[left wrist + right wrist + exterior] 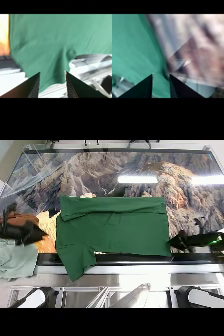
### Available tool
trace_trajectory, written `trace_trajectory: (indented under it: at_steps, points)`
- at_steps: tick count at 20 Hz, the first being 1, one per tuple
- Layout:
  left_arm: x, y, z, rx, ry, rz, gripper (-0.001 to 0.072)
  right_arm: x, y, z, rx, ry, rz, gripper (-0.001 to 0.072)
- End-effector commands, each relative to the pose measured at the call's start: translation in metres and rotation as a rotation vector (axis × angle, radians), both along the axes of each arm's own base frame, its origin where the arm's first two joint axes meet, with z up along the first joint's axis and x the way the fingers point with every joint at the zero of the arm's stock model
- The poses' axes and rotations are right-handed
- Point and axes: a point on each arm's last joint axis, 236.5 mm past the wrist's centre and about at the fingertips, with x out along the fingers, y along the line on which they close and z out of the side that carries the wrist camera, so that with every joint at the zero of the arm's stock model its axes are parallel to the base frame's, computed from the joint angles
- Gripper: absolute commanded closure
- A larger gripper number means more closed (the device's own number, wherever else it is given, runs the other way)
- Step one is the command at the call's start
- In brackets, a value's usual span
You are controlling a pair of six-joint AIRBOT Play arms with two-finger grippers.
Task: Fold the shirts.
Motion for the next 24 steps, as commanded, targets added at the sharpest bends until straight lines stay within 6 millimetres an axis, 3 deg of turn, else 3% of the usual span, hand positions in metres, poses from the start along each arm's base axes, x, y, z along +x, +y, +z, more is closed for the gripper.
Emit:
trace_trajectory:
  at_steps: [1, 4, 7, 10, 13, 17, 19, 22, 24]
  points:
    - [-0.046, -0.008, -0.034, 0.067, 0.026, 0.090, 0.0374, -0.001, 0.017, -0.021, -0.076, -0.018, 0.080, 0.0418]
    - [-0.077, -0.002, -0.059, 0.169, 0.078, 0.099, 0.0373, 0.001, 0.027, -0.021, -0.075, -0.028, 0.104, 0.0418]
    - [-0.078, 0.005, -0.059, 0.207, 0.082, 0.122, 0.0372, 0.000, 0.028, -0.021, -0.072, -0.039, 0.122, 0.0418]
    - [-0.083, -0.005, -0.069, 0.157, 0.146, 0.079, 0.0372, 0.002, 0.028, -0.021, -0.073, -0.048, 0.120, 0.0419]
    - [-0.070, -0.037, -0.076, 0.067, 0.152, -0.056, 0.0372, 0.004, 0.029, -0.020, -0.068, -0.059, 0.117, 0.0419]
    - [-0.050, -0.053, -0.103, 0.108, 0.169, -0.165, 0.0373, 0.004, 0.031, -0.018, -0.059, -0.062, 0.118, 0.0419]
    - [-0.053, -0.057, -0.112, 0.092, 0.224, -0.189, 0.0372, 0.003, 0.032, -0.017, -0.050, -0.059, 0.120, 0.0419]
    - [-0.074, -0.042, -0.115, 0.089, 0.332, -0.228, 0.0373, 0.003, 0.032, -0.017, -0.051, -0.059, 0.121, 0.0419]
    - [-0.071, -0.026, -0.104, 0.078, 0.333, -0.179, 0.0373, 0.003, 0.032, -0.017, -0.051, -0.059, 0.120, 0.0419]
